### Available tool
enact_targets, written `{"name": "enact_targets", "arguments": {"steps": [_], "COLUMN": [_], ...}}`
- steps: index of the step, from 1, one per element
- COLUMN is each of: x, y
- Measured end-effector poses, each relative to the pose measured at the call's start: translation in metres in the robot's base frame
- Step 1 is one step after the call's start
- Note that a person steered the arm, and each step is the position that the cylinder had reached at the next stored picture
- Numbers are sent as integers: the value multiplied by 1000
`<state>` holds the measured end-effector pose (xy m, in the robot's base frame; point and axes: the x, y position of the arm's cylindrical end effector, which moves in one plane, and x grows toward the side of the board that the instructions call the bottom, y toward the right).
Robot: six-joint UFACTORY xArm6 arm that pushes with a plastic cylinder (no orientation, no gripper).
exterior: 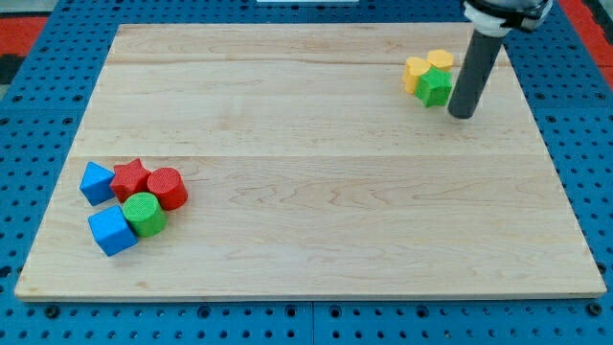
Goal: Slide the yellow hexagon slightly left
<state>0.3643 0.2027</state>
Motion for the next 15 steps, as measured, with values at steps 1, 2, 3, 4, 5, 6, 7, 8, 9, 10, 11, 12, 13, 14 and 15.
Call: {"name": "enact_targets", "arguments": {"steps": [1,2,3,4,5,6,7,8,9,10,11,12,13,14,15], "x": [-26,-45,-63,-79,-78,-87,-99,-112,-115,-115,-118,-118,-117,-115,-109], "y": [6,22,21,-6,-49,-76,-86,-86,-106,-154,-198,-252,-295,-302,-313]}}
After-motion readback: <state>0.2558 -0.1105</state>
